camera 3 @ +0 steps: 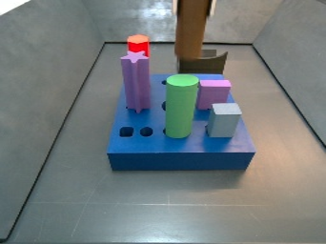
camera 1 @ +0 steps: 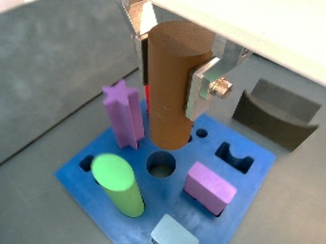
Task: Pick up the round object. Move up. Move to above the board. Insert the round object.
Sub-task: Insert the round object.
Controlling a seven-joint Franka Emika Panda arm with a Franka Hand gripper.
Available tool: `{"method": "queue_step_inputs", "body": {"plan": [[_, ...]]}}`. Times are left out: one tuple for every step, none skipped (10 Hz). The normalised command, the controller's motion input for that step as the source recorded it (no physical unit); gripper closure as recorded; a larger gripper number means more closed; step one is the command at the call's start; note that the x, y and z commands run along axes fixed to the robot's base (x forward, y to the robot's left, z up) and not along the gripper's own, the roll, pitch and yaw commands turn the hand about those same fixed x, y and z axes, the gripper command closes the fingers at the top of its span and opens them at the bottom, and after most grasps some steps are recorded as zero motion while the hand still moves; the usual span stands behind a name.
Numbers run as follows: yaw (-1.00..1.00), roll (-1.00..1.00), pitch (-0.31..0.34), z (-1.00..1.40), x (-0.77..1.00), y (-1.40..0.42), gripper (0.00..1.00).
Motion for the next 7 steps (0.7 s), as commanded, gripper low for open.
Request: {"method": "queue_step_inputs", "body": {"plan": [[-0.02,0.38,0.000,-0.99,0.00,0.00,1.00],[-0.02,0.30,-0.006,-1.00,0.00,0.00,1.00],[-0.02,0.25,0.000,-1.00,0.00,0.00,1.00],[0.00,0.03,-0.043,-1.00,0.00,0.00,1.00],[0.00,0.00,-0.040,-1.00,0.00,0.00,1.00],[0.00,0.00,-0.023,-0.98,0.00,0.00,1.00],[0.00,0.00,-0.017,-0.92,0.00,0.00,1.00]]}}
